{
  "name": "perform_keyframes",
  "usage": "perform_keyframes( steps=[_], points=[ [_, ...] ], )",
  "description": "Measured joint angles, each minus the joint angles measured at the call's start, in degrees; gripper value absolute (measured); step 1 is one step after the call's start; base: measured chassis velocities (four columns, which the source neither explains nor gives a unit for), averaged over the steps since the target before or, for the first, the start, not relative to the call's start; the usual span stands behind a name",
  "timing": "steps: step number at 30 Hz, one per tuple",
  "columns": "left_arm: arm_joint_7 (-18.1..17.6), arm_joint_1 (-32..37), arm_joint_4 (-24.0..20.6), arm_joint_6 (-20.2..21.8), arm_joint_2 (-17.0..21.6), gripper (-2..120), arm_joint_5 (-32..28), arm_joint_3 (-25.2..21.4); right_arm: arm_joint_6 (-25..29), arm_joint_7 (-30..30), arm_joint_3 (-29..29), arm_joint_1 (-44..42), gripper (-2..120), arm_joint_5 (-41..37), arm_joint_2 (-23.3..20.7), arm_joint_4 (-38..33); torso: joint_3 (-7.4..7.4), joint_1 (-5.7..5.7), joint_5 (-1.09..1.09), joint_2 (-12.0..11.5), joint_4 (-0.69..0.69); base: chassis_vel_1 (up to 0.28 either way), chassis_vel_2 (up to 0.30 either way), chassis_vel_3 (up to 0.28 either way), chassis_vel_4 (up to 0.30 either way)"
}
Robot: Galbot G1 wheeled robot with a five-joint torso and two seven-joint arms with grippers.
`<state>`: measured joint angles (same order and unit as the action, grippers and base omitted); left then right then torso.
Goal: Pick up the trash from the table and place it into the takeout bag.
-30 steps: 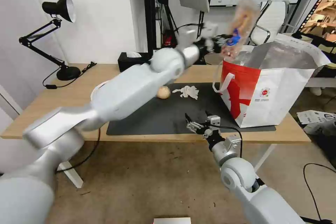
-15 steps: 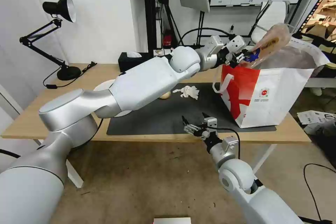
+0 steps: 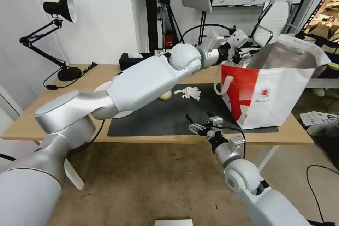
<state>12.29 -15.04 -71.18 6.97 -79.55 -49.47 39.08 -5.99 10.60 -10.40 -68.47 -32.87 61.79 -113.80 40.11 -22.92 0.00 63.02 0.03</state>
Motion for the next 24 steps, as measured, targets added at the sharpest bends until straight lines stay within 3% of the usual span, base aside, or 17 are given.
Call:
perform_keyframes(
  steps=[3,5,6,8,9,10,12,13,15,16,18,19,20,21,22,23,24],
  points=[
    [-0.92,1.4,-3.29,0.0,0.83,68,-0.32,-2.03,0.37,-0.15,-4.43,-4.77,100,0.47,0.28,-3.74,-0.01,0.0,0.0,0.0,-0.07,0.0,0.0,0.0,0.0],
    [-3.63,5.07,-10.33,0.01,5.22,79,-0.31,-4.88,1.31,-0.24,-7.27,-8.29,100,1.93,-0.06,-6.92,-0.01,0.03,0.01,0.0,-0.11,0.0,0.0,0.0,0.0],
    [-3.63,5.07,-10.33,0.01,5.22,79,-0.31,-4.88,1.31,-0.24,-7.27,-8.29,100,1.93,-0.06,-6.92,-0.01,0.03,0.01,0.0,-0.11,0.0,0.0,0.0,0.0],
    [-6.44,10.67,-17.4,0.75,12.55,89,-0.01,-9.6,2.85,-0.24,-9.29,-11.6,100,4.21,-0.19,-9.03,-0.02,0.03,0.0,0.01,-0.04,0.0,0.0,0.0,0.0],
    [-6.44,10.67,-17.4,0.75,12.55,89,-0.01,-9.6,2.85,-0.24,-9.29,-11.6,100,4.21,-0.19,-9.03,-0.02,0.03,0.0,0.01,-0.04,0.0,0.0,0.0,0.0],
    [-6.97,13.38,-19.95,1.07,15.18,94,0.16,-11.71,3.45,-0.27,-10.01,-13.13,100,5.14,-0.16,-9.96,0.0,0.01,-0.03,0.0,0.01,0.0,0.0,0.0,0.0],
    [-7.83,21.73,-26.62,1.35,23.07,99,1.23,-18.55,4.57,-0.29,-12.05,-16.88,100,6.54,0.29,-12.33,-0.01,0.01,-0.06,0.0,0.03,0.0,0.0,0.0,0.0],
    [-7.83,21.73,-26.62,1.35,23.07,99,1.23,-18.55,4.57,-0.29,-12.05,-16.88,100,6.54,0.29,-12.33,-0.01,0.01,-0.06,0.0,0.03,0.0,0.0,0.0,0.0],
    [-7.95,30.21,-32.36,1.34,28.91,100,2.92,-25.7,5.09,-0.32,-14.2,-19.96,100,7.69,0.83,-14.21,0.0,0.02,-0.04,0.0,0.01,0.0,0.0,0.0,0.0],
    [-7.82,37.7,-36.88,1.14,32.55,100,4.88,-32.09,5.52,-0.34,-15.69,-21.9,100,8.8,1.11,-15.34,-0.02,0.02,-0.04,0.01,-0.03,0.0,0.0,0.0,0.0],
    [-7.85,41.36,-38.5,1.02,33.85,100,5.88,-35.05,5.78,-0.34,-16.27,-22.66,100,9.46,1.25,-15.71,-0.02,0.03,-0.04,0.01,-0.04,0.0,0.0,0.0,0.0],
    [-8.06,52.9,-42.54,-0.18,36.56,100,9.26,-42.74,6.9,-0.32,-18.12,-25.17,100,11.62,1.9,-16.52,-0.01,0.03,-0.03,0.01,0.0,0.0,0.0,0.0,0.0],
    [-8.24,58.16,-44.29,-0.92,37.05,100,11.03,-45.94,7.37,-0.28,-18.82,-26.21,100,12.43,2.17,-16.86,-0.01,0.02,-0.05,0.01,-0.01,0.0,0.0,0.0,0.0],
    [-8.24,58.16,-44.29,-0.92,37.05,100,11.03,-45.94,7.37,-0.28,-18.82,-26.21,100,12.43,2.17,-16.86,-0.01,0.02,-0.05,0.01,-0.01,0.0,0.0,0.0,0.0],
    [-8.52,68.71,-47.88,-2.38,36.6,100,14.49,-52.3,8.19,-0.05,-19.99,-28.06,100,13.87,2.77,-17.52,-0.02,0.03,-0.05,0.01,-0.02,0.0,0.0,0.0,0.0],
    [-8.98,74.23,-49.51,-2.91,35.51,100,16.46,-55.53,8.6,0.11,-20.44,-29.07,100,14.61,3.16,-17.85,-0.02,0.03,-0.02,0.01,-0.02,0.0,0.0,0.0,0.0],
    [-8.98,74.23,-49.51,-2.91,35.51,100,16.46,-55.53,8.6,0.11,-20.44,-29.07,100,14.61,3.16,-17.85,-0.02,0.03,-0.02,0.01,-0.02,0.0,0.0,0.0,0.0]
  ],
)
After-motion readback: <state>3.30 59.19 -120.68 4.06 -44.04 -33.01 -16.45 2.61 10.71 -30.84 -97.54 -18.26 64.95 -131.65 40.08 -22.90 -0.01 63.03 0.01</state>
